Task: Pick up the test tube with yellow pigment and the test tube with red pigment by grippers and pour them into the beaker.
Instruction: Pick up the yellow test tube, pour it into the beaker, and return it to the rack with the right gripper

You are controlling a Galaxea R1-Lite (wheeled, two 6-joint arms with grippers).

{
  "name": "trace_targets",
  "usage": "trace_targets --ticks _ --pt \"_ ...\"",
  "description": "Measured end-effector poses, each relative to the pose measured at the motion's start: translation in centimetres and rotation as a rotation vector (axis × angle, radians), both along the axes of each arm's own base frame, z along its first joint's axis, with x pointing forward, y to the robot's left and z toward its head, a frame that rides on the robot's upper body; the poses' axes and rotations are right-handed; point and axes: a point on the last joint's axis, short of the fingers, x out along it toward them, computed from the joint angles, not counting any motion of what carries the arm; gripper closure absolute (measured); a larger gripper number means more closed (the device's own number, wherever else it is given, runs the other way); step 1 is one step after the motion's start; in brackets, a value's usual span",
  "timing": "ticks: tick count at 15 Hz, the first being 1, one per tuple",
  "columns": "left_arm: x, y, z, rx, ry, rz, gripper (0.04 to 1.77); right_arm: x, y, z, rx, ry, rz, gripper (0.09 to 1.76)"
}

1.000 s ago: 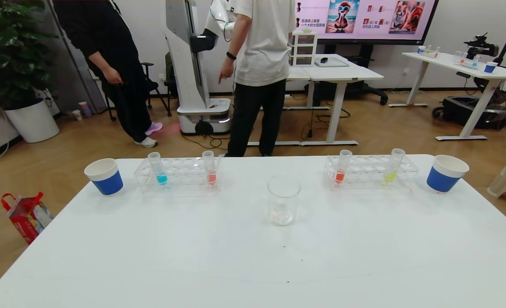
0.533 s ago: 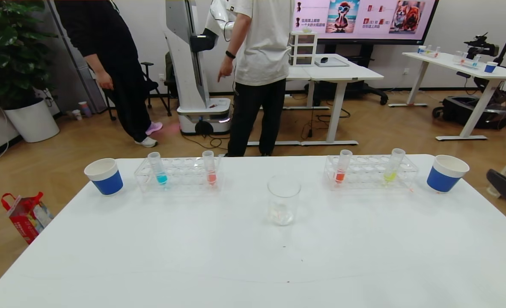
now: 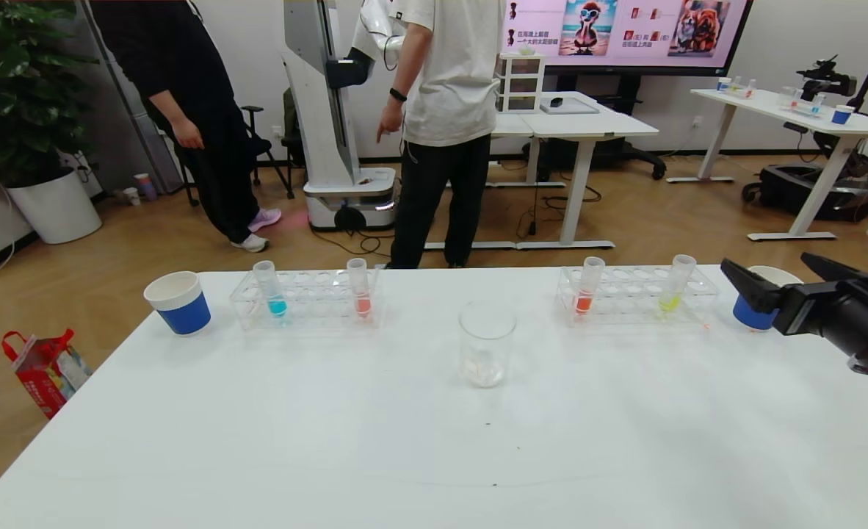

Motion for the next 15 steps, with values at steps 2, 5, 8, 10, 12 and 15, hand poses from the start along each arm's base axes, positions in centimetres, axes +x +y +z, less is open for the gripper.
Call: trace_targets --ticks 2,5,8,10,12,15 --pt "0.0 0.0 0.0 0.0 0.0 0.0 0.06 2.3 -0.5 -2.2 -0.002 -0.012 -0.002 0.11" --pt "0.0 0.0 0.0 0.0 0.0 0.0 0.06 5.0 -0.9 -5.7 0.031 0.043 0.002 0.11" --pt "0.0 0.0 0.0 0.0 0.0 0.0 0.06 7.0 -1.1 -7.3 0.053 0.06 0.011 0.11" --pt "0.0 0.0 0.0 0.0 0.0 0.0 0.06 8.2 -1.1 -7.7 0.052 0.051 0.016 0.11" --pt "0.0 0.0 0.0 0.0 0.0 0.0 0.06 9.6 -1.2 -8.0 0.05 0.029 0.018 0.11" --pt "0.0 0.0 0.0 0.0 0.0 0.001 0.06 11.9 -1.5 -8.5 0.046 0.0 0.013 0.11"
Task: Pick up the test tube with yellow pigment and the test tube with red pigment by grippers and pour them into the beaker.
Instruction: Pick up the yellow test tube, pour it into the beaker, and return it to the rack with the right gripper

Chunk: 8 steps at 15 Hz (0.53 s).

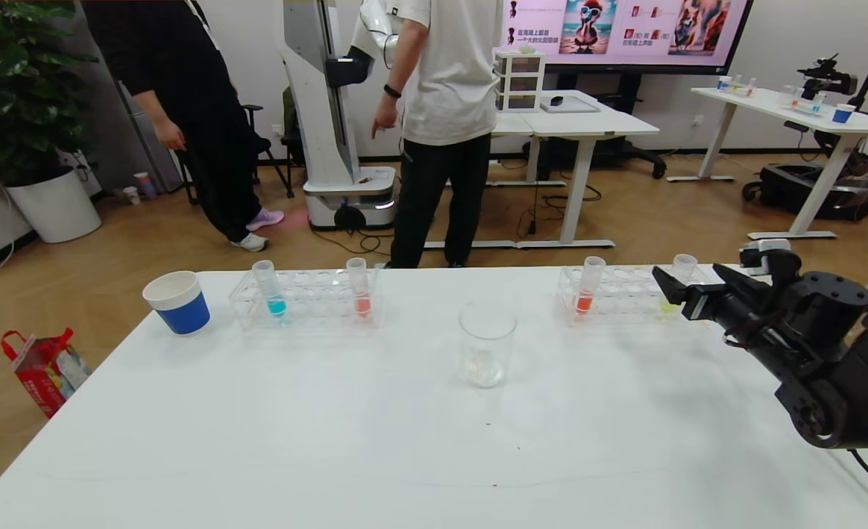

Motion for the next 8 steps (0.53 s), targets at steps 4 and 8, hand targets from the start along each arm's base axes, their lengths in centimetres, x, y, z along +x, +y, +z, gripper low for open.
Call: trace_targets --ticks 4,8 --pt "0.0 0.0 0.0 0.0 0.0 0.0 0.06 2.5 -0.3 -0.6 0.001 0.009 -0.006 0.11" --pt "0.0 0.0 0.0 -0.001 0.0 0.0 0.06 3.6 -0.5 -0.9 -0.001 -0.006 -0.009 0.11"
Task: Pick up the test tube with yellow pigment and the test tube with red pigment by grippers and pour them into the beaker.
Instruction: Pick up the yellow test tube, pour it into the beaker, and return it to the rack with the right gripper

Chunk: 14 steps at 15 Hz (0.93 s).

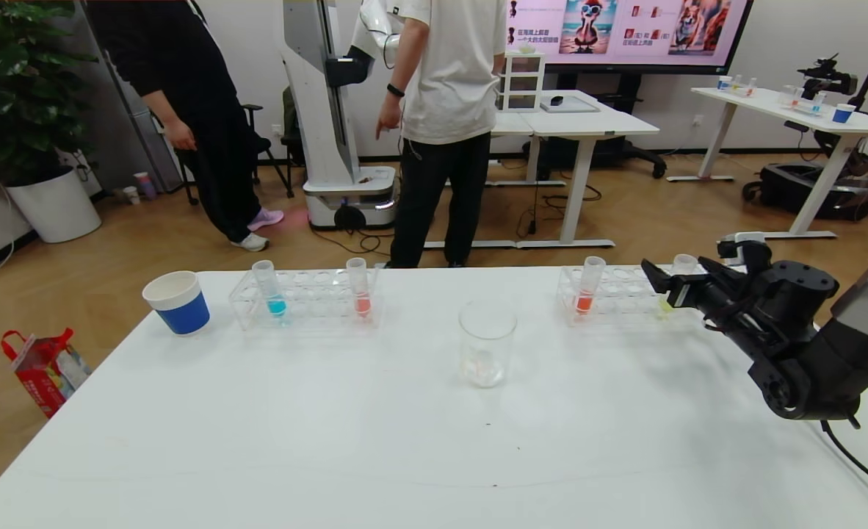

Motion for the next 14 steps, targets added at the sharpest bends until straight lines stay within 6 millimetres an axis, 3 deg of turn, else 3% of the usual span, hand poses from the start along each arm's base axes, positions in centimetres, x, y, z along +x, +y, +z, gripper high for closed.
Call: trace_targets --ticks 3,4,5,6,7,8,9,10,14 --pt "0.0 0.0 0.0 0.0 0.0 0.0 0.06 0.49 -0.14 -0.39 -0.001 -0.002 -0.003 0.15" --pt "0.0 0.0 0.0 0.0 0.0 0.0 0.06 0.56 -0.15 -0.52 0.0 -0.001 -0.003 0.34" --pt "0.0 0.0 0.0 0.0 0.0 0.0 0.06 0.64 -0.16 -0.55 -0.001 -0.003 -0.003 0.69" --pt "0.0 0.0 0.0 0.0 0.0 0.0 0.06 0.69 -0.2 -0.54 -0.001 -0.005 -0.004 1.15" --pt "0.0 0.0 0.0 0.0 0.0 0.0 0.06 0.71 -0.18 -0.53 -0.002 -0.006 -0.004 1.43" --pt "0.0 0.0 0.0 0.0 0.0 0.0 0.06 0.73 -0.16 -0.52 -0.002 -0.006 -0.003 1.45" --pt "0.0 0.0 0.0 0.0 0.0 0.0 0.06 0.73 -0.08 -0.5 -0.002 -0.007 -0.002 1.21" --pt "0.0 0.0 0.0 0.0 0.0 0.0 0.06 0.7 -0.04 -0.5 -0.003 -0.007 -0.003 1.34" --pt "0.0 0.0 0.0 0.0 0.0 0.0 0.06 0.51 0.03 0.11 -0.011 -0.017 -0.003 1.33"
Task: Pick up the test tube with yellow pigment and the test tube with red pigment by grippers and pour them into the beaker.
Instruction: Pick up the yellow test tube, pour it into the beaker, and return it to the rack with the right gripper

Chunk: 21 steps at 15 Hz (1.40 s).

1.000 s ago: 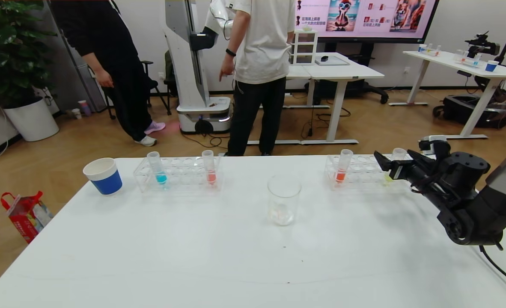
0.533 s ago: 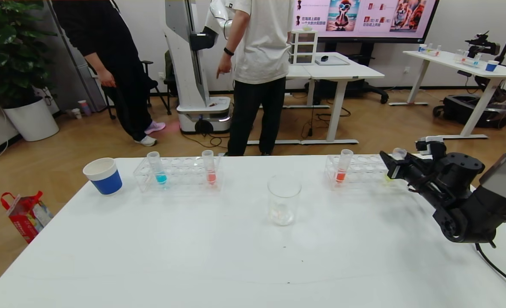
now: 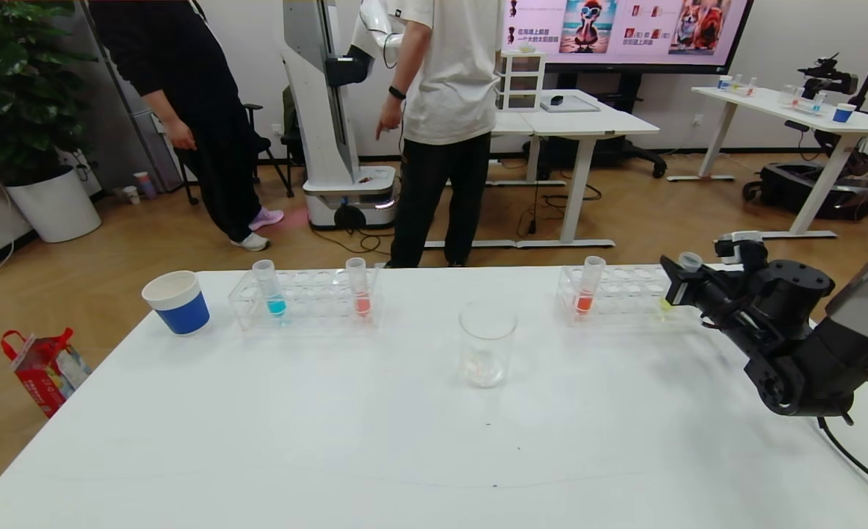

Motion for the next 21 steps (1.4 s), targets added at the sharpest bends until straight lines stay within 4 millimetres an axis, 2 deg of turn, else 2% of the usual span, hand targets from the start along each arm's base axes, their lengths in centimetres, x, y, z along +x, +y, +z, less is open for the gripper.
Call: trace_targets --ticks 3,9,14,18,21 --pt "0.0 0.0 0.0 0.0 0.0 0.0 0.06 -0.2 0.1 1.5 0.002 0.031 -0.002 1.33" --pt "0.0 0.0 0.0 0.0 0.0 0.0 0.06 -0.3 0.3 7.6 -0.032 -0.014 0.001 1.33" --pt "0.0 0.0 0.0 0.0 0.0 0.0 0.06 -0.4 1.1 9.0 -0.087 -0.052 0.04 1.33" --pt "0.0 0.0 0.0 0.0 0.0 0.0 0.06 -0.9 4.0 9.9 -0.182 -0.102 0.226 1.33" --pt "0.0 0.0 0.0 0.0 0.0 0.0 0.06 -1.5 7.8 11.2 -0.256 -0.206 0.365 1.33"
